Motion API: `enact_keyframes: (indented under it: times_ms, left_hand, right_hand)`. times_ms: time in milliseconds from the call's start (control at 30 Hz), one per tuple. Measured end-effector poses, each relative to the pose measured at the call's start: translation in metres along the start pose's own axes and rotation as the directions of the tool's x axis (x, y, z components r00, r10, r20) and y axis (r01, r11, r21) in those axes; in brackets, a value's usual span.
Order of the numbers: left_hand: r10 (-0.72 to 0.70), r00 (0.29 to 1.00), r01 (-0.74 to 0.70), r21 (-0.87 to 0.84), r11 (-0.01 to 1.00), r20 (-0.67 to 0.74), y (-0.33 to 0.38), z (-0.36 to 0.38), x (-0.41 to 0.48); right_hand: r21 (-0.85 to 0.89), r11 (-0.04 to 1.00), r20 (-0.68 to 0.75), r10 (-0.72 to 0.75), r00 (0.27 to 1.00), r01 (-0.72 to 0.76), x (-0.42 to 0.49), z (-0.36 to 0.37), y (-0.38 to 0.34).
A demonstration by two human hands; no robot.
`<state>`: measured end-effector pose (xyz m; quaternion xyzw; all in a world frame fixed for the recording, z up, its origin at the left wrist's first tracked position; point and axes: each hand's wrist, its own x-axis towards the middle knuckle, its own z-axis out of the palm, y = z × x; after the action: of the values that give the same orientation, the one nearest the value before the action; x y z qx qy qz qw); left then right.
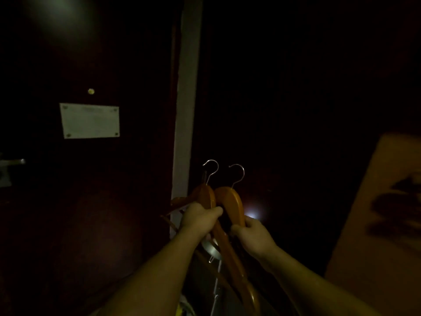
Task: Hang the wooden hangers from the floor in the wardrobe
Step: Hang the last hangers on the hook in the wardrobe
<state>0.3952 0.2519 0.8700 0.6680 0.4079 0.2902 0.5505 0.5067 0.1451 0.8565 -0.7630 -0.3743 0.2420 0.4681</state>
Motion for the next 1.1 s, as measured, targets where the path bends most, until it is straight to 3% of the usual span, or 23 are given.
enact_keyframes:
  times_ms: [267,500,800,1100]
  left_hand:
    - [0.152,0.977,-0.151,-0.018,0.988,0.146,0.091,0.094,-0.08]
    - [0.237,0.904,-0.216,-0.097,0.972,0.357,0.13,0.204,-0.155]
    - [0.375,0.74,-0.317,-0.203,0.926,0.558,0.164,0.347,-0.228]
    - [0.46,0.584,-0.37,-0.285,0.884,0.669,0.228,0.455,-0.234]
  right_hand:
    - [-0.044,0.999,-0.119,-0.033,0.992,0.028,-0.092,-0.142,-0.005]
    - [-0.064,0.997,-0.214,0.017,0.977,-0.031,-0.174,-0.263,0.021]
    - [-0.022,0.988,-0.461,0.128,0.878,-0.155,-0.258,-0.391,0.062]
    - [-0.023,0.983,-0.607,0.13,0.784,-0.182,-0.266,-0.498,0.082]
